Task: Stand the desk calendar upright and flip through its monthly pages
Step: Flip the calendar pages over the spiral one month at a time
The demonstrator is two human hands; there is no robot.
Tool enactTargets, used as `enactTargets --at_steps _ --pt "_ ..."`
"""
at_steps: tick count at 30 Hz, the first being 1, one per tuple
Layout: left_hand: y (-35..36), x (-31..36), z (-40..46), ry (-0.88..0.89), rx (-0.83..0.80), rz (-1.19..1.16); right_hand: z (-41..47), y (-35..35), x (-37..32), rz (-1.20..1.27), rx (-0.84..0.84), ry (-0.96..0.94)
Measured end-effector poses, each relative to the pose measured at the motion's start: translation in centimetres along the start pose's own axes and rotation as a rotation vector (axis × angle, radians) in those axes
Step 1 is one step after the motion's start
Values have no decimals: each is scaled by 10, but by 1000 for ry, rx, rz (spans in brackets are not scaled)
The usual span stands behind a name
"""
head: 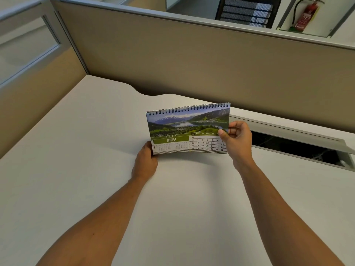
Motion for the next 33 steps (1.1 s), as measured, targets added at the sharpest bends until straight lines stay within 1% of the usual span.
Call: enactTargets --at_steps 7,11,14,17,21,23,26,30,33 --pt "-6 5 -5 69 -6 -43 -7 -17 -13 -78 35 -86" --pt "-4 3 -4 -1 -31 -97 -8 -21 -18 -130 14 -94" --pt "-4 6 -5 14 -25 -52 -10 -23 -27 -142 17 -104" --pt "-5 5 -5 7 -30 -79 -10 -25 -41 -21 -30 -108" --pt "-5 5 -5 19 -14 -78 -7 -20 -68 276 -171 -69" --pt "-5 6 -3 36 8 -17 -4 -15 -86 361 -228 -97" --pt "-1 6 1 59 -2 55 -5 -3 -104 273 -290 -124" --pt "-1 5 0 23 -2 -8 -1 15 -101 53 -352 -102" --pt "-2 3 -2 9 14 -14 -1 29 -92 11 -412 -114"
Point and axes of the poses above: each hand's wrist, its own z-axis towards the middle knuckle, its own y-axis out of the palm, x = y × z, the point moved 7 cm from there along z, towards the middle knuckle, and after that the axes turned 2 degrees about -y, right-handed, at the moved point
